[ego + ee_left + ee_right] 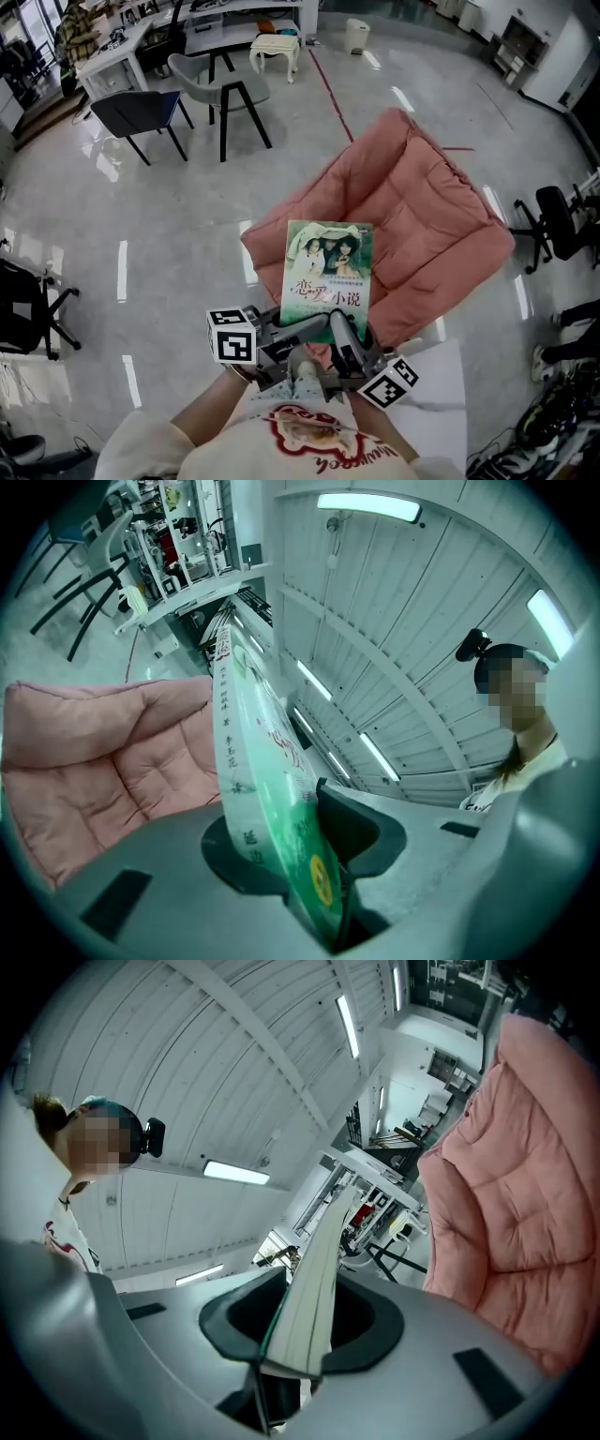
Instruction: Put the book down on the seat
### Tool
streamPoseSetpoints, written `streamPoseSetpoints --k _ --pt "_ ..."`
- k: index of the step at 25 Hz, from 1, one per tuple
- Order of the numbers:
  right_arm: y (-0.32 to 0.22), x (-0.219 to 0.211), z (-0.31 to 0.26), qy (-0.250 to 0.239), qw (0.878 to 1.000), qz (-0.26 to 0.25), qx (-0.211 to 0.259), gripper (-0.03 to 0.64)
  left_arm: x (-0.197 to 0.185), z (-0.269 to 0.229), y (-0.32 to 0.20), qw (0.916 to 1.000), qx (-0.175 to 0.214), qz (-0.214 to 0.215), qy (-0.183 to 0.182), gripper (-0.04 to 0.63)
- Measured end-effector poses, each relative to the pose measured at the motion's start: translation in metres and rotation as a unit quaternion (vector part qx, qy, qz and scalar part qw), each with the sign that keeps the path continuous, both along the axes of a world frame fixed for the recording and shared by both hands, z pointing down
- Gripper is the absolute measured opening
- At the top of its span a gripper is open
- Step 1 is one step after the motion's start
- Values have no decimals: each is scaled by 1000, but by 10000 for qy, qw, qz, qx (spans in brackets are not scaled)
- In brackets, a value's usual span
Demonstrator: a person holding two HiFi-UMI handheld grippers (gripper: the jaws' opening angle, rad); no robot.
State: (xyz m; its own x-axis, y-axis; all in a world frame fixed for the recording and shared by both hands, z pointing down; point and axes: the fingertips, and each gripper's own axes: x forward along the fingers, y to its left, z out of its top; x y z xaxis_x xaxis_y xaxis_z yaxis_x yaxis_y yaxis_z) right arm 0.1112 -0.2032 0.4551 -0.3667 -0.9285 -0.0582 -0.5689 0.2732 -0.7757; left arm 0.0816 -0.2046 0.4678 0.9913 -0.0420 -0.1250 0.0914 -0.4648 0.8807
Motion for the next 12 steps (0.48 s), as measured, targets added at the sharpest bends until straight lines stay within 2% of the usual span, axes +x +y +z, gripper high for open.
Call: streamPoseSetpoints --k 6,12 --pt "-10 7 17 -29 10000 -14 -78 103 6 16 -10 10000 -34 -27 -35 101" --pt "-5 6 69 -165 9991 32 -387 103 5 67 -3 9994 -294 14 -189 101"
